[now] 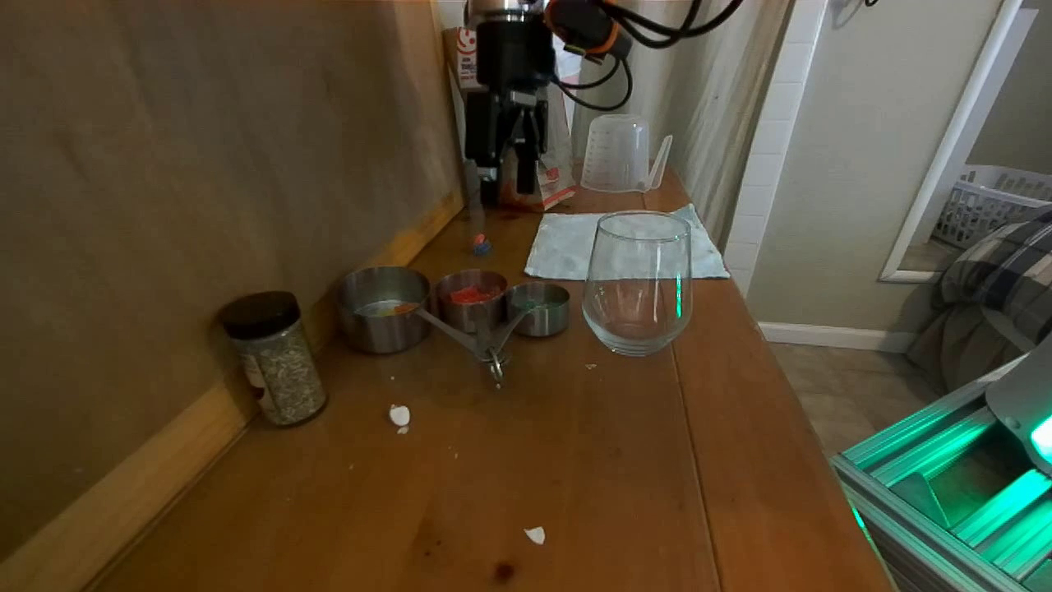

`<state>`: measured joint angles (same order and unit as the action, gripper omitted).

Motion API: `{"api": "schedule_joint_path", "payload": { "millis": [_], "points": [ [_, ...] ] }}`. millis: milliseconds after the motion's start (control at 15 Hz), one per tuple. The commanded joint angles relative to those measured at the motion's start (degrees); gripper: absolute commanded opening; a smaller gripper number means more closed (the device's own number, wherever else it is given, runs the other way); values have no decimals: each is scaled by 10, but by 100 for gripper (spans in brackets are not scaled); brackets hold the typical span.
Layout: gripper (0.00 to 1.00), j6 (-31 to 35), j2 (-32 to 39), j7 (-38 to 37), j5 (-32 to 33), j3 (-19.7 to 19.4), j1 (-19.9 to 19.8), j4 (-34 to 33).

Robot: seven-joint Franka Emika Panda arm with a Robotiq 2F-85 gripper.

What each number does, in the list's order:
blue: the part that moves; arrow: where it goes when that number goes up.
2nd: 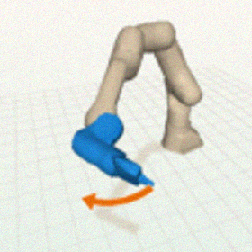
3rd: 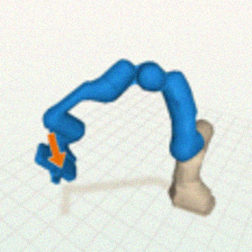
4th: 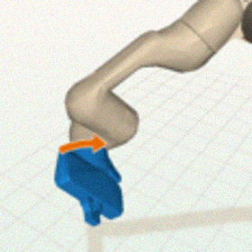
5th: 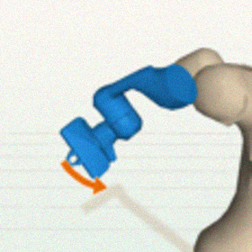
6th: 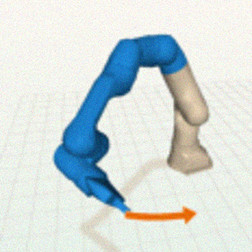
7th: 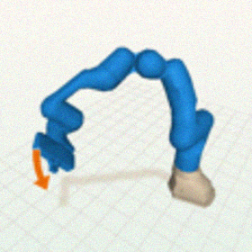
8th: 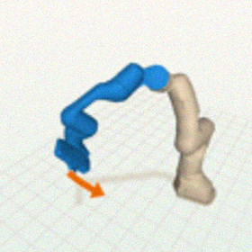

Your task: Put the orange and blue object on top of the napkin then fold the napkin into a triangle twice.

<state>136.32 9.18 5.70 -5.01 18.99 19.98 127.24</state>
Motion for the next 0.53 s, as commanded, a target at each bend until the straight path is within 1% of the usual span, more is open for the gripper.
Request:
{"api": "schedule_joint_path", "payload": {
  "millis": [0, 467],
  "points": [
    [100, 32, 44, -59, 55, -8, 9, -19],
    [100, 48, 104, -109, 89, -19, 19, -59]
  ]
}}
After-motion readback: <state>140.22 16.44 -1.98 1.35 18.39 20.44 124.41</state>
